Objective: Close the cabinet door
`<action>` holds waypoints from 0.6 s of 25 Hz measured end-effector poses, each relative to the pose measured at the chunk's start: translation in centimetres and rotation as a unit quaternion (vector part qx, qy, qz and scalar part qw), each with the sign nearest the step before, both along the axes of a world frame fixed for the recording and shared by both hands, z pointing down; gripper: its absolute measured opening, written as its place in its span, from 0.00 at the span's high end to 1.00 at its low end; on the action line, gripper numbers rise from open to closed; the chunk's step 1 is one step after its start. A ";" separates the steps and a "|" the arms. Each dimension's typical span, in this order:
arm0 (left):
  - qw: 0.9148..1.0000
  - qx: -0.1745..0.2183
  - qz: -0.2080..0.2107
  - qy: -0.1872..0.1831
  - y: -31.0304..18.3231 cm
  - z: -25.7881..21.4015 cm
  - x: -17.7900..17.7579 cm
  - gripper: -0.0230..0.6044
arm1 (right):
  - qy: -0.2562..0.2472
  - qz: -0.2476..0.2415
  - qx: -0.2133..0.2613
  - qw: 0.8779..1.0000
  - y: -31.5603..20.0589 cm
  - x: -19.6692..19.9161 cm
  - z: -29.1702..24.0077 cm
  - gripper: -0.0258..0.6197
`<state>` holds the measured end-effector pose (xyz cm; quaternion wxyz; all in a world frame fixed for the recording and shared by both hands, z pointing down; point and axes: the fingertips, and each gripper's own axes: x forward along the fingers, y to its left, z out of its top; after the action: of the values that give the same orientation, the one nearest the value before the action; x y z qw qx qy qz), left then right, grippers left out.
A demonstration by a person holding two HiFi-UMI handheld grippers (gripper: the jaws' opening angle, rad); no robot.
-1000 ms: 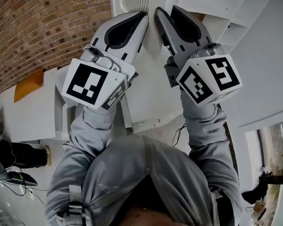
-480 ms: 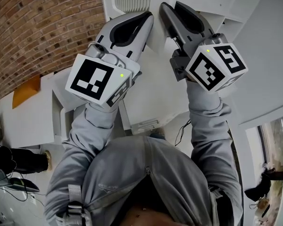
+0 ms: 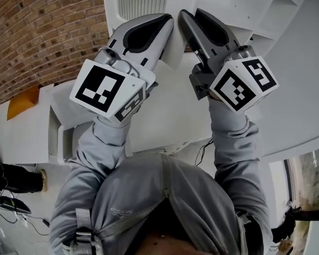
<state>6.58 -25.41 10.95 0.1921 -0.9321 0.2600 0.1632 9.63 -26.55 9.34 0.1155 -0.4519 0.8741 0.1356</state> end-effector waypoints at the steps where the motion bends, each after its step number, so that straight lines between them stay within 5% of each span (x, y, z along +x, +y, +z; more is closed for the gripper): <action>1: 1.000 -0.002 -0.001 0.000 -0.3 0.1 0.4 0.96 | -0.001 -0.004 0.000 1.000 -0.3 0.3 -0.1 0.82; 15: 1.000 -0.027 -0.007 -0.012 -4.8 1.4 5.0 0.96 | -0.007 -0.047 -0.008 0.999 -4.1 4.9 0.2 0.82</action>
<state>11.58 -30.24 12.31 0.1712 -0.9369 0.2686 0.1437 14.55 -30.70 9.57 0.1246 -0.4118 0.8948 0.1197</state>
